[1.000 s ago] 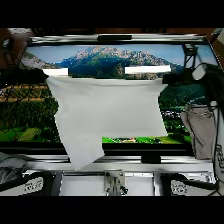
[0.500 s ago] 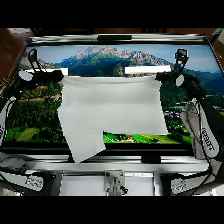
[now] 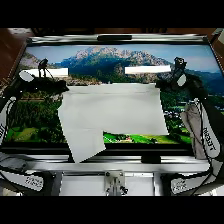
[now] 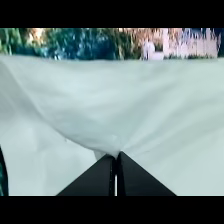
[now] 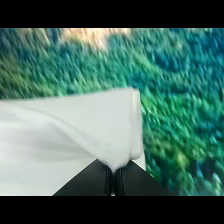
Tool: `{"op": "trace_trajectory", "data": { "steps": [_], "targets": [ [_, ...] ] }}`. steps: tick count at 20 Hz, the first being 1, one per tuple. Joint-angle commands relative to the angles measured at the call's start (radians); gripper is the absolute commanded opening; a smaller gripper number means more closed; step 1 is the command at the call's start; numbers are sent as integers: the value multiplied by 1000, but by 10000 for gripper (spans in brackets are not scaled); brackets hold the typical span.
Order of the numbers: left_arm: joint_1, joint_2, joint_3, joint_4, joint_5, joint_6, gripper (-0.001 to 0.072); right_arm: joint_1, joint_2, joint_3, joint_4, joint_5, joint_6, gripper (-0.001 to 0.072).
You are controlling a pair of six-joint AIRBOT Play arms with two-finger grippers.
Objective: Fold the shirts.
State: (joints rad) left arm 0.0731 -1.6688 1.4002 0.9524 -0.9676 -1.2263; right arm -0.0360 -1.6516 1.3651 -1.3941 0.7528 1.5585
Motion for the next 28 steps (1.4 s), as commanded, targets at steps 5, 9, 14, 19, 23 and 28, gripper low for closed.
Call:
{"op": "trace_trajectory", "data": {
  "steps": [5,9,14,19,23,28],
  "targets": [
    [13,-6,-16,148,-233,-69,31,-13,-18,0,-64,227,11,70],
    [15,-17,-26,148,-250,-77,32,-12,-42,0,-63,244,27,71],
    [14,-26,-43,149,-244,-89,32,-10,-68,0,-53,274,27,71],
    [16,-23,-25,148,-254,-125,495,-18,-12,11,-56,317,-6,463],
    [64,-3,117,148,-494,-167,590,-71,111,35,-118,489,-53,463],
    [126,197,-100,146,-671,-130,410,-250,227,-1,-119,764,-112,463]
  ]
}}
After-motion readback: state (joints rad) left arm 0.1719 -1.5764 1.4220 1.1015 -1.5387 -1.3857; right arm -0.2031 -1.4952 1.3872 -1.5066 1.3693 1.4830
